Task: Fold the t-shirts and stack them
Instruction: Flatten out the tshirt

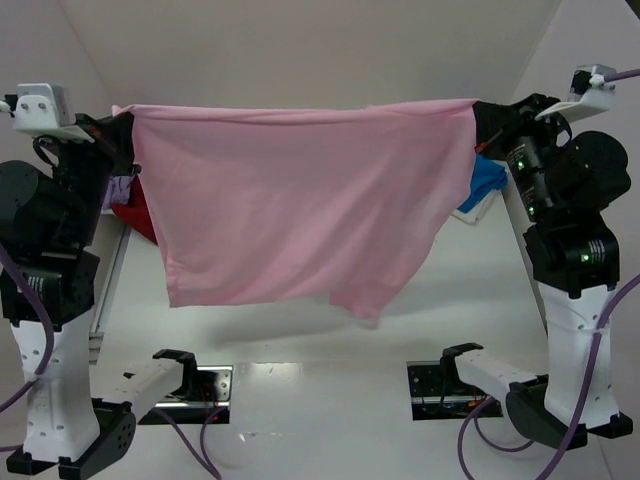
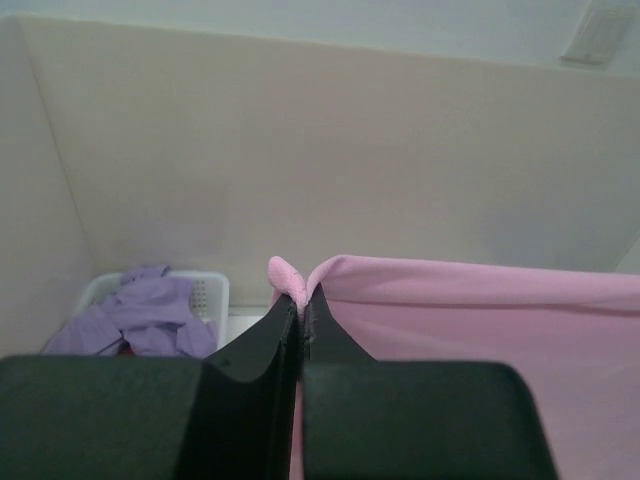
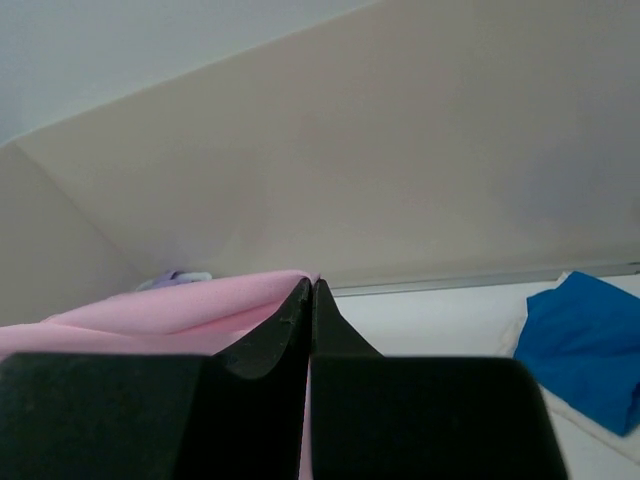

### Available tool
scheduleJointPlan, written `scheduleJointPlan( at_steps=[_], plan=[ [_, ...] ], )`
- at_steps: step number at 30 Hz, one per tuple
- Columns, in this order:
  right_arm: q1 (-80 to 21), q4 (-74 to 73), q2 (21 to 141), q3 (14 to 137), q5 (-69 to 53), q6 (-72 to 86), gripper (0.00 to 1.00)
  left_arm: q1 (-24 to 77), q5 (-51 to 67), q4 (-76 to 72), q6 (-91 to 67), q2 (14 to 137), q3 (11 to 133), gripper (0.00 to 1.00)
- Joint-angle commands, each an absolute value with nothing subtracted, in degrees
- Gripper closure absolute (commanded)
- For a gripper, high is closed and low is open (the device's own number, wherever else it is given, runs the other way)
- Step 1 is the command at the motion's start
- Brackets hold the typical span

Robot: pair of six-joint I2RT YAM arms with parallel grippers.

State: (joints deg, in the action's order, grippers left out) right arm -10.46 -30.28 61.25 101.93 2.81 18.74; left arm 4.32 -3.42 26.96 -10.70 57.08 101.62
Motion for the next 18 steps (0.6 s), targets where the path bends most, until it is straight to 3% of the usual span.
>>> scheduleJointPlan(
  at_steps=[1,6,10,18],
  plan=[
    [-9.84,-29.8,64.61,104.42,8.28,15.47,1.0,3.87,-7.31,25.68,-10.62,58.11,98.71,1.0],
    [-9.84,-27.87,60.47,102.74,10.63,15.21,1.0,3.87,-10.27,22.94,-10.56,52.74,94.75,1.0],
    [-9.84,-28.47,66.07,102.65,11.87,13.89,1.0,3.87,-13.1,22.93,-10.19,55.8,93.69,1.0],
    [-9.84,-28.91,63.81,101.51,12.04,13.62,1.0,3.87,-11.6,22.94,-10.46,55.02,93.16,1.0]
  ],
)
